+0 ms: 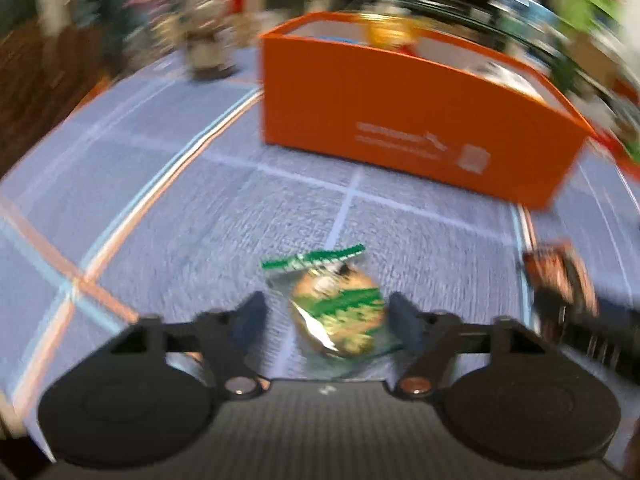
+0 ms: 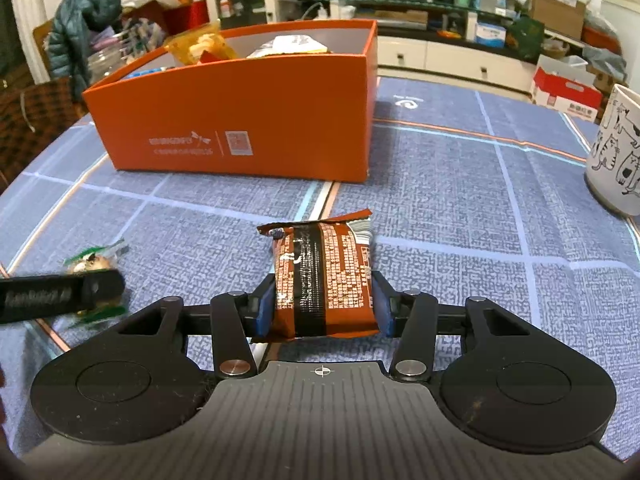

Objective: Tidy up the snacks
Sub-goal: 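Grasp the brown chocolate bar with the right tool while the left tool approaches the green cake packet, then grasp the green-labelled cake packet with the left tool and lift it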

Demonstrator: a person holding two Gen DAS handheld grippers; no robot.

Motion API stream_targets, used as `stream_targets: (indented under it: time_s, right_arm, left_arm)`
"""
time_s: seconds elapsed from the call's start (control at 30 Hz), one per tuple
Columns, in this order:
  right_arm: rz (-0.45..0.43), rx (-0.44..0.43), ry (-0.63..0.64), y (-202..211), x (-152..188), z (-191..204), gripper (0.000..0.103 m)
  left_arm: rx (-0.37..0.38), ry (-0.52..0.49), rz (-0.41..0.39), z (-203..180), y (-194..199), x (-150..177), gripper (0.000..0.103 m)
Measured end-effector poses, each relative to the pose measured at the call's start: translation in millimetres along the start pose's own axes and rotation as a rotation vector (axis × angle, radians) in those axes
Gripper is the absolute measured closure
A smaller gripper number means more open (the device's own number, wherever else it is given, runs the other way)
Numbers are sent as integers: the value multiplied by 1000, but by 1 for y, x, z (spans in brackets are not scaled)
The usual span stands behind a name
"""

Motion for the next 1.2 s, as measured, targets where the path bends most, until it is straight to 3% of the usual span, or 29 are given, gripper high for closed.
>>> stream_targets:
  time_s: [0.07, 0.27, 0.47, 0.7, 0.83, 0.97, 1.1, 1.2]
  right_arm:
    - [0, 1, 5, 0, 1, 1, 68]
    - [-9, 6, 24, 1, 1, 14, 68]
    - [-32, 37, 57, 5, 5, 31, 67]
    - [-28, 73, 20, 2, 2, 35, 61]
    - [-14, 85, 9, 0, 1, 39, 58]
    - [-14, 88, 13, 1, 2, 44, 62]
    - [-18, 77, 25, 1, 1, 48, 66]
    - [-20, 68, 34, 2, 1, 51, 66]
  left_arm:
    - [35, -92, 21, 12, 3, 1, 42]
    - [94, -198, 59, 60, 7, -2, 31]
    - [179, -216, 33, 63, 7, -2, 27]
    - [196, -238, 32, 56, 6, 2, 20]
    - [166, -230, 33, 55, 2, 0, 20]
    - [152, -208, 37, 56, 0, -3, 23]
    - [163, -208, 40, 54, 2, -5, 37]
    - [164, -214, 41, 53, 2, -5, 42]
Point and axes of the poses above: each gripper's, at about its wrist camera, not at the fingertips, and y roughly against the way its jaws point, z to its left, x to its underside, the point moved 8 cm from there along -y, roughly the way its jaws point, and after that the axes turned 10 degrees about x, right-handed, at the moved point
